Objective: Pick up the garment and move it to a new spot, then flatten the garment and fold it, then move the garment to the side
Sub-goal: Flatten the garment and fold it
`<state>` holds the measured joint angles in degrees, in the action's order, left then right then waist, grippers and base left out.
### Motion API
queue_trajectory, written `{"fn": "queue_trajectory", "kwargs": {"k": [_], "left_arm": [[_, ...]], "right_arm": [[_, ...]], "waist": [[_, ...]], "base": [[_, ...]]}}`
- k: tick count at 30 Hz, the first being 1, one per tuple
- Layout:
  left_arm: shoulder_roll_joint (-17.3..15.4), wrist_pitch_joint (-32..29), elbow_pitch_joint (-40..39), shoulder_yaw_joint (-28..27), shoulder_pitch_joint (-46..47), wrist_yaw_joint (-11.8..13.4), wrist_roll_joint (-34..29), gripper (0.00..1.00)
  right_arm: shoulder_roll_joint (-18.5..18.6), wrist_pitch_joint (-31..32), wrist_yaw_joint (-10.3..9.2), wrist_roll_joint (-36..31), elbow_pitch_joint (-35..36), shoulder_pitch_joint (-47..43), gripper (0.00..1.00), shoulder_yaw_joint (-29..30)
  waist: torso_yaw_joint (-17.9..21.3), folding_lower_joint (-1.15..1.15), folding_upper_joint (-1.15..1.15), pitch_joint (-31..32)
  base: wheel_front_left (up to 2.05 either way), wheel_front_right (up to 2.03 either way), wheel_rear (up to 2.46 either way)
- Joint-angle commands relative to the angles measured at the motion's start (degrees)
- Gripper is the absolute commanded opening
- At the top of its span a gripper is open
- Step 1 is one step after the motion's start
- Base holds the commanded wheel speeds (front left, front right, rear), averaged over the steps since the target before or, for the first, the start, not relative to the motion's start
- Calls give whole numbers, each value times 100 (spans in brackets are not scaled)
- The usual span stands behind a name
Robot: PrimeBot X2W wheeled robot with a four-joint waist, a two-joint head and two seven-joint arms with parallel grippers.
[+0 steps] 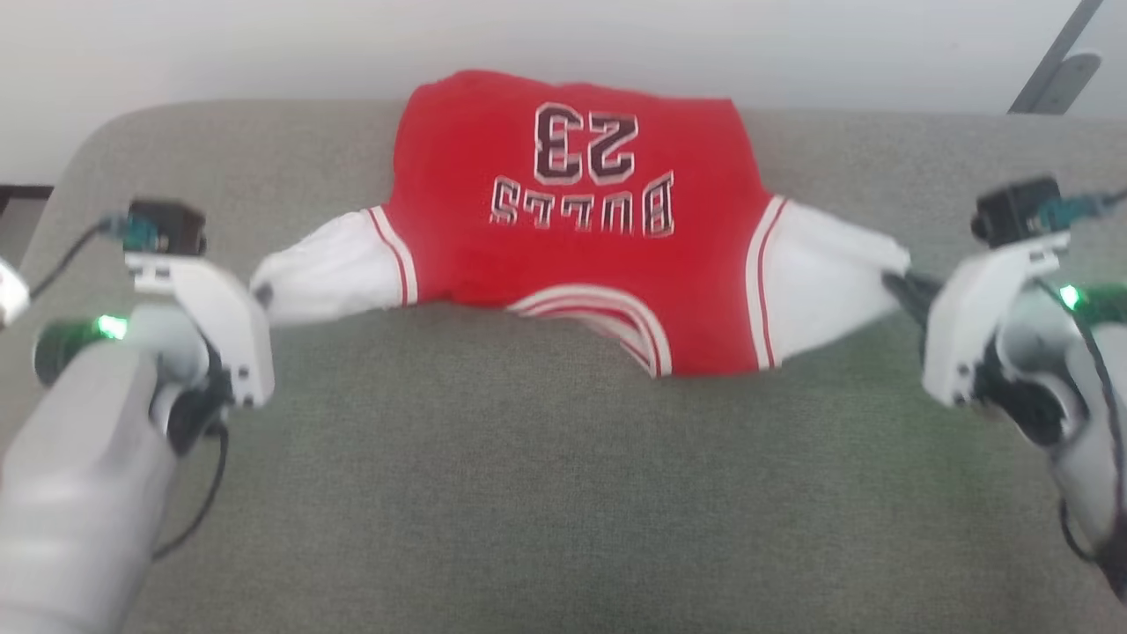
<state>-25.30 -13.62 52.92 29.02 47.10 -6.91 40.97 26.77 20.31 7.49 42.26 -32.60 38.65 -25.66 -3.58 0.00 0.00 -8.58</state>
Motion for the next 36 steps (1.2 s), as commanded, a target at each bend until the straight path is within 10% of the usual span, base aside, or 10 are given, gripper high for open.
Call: {"fn": "queue_trajectory", "kwargs": {"k": [1,6,22,33,34,36], "left_arm": [[-98,-119,-274,-53,-290,78,94,0],[-442,-567,-1339,-183,-1091,461,356,0],[-2021,-2180,-6479,-807,-4622,3072,858,0],[-1680,-1678,-6273,-738,-4661,2942,788,0],[-1643,-1638,-6196,-712,-4622,2907,771,0],[-1570,-1544,-6044,-657,-4526,2825,723,0]], "right_arm": [[156,218,1,97,271,-280,0,-14],[549,837,1,326,1032,-937,0,72],[1215,2635,1,800,3460,-3329,0,1112],[462,2727,1,-61,3162,-3486,0,1435],[400,2708,1,-174,3073,-3447,9,1454],[273,2693,1,-349,2924,-3376,58,1443]], "waist": [[25,0,0,68],[41,0,0,133],[5,0,0,-73],[-24,0,0,-194],[-21,0,0,-196],[-26,0,0,-206]], "base": [[0,0,0],[0,0,0],[0,0,0],[0,0,0],[0,0,0],[0,0,0]]}}
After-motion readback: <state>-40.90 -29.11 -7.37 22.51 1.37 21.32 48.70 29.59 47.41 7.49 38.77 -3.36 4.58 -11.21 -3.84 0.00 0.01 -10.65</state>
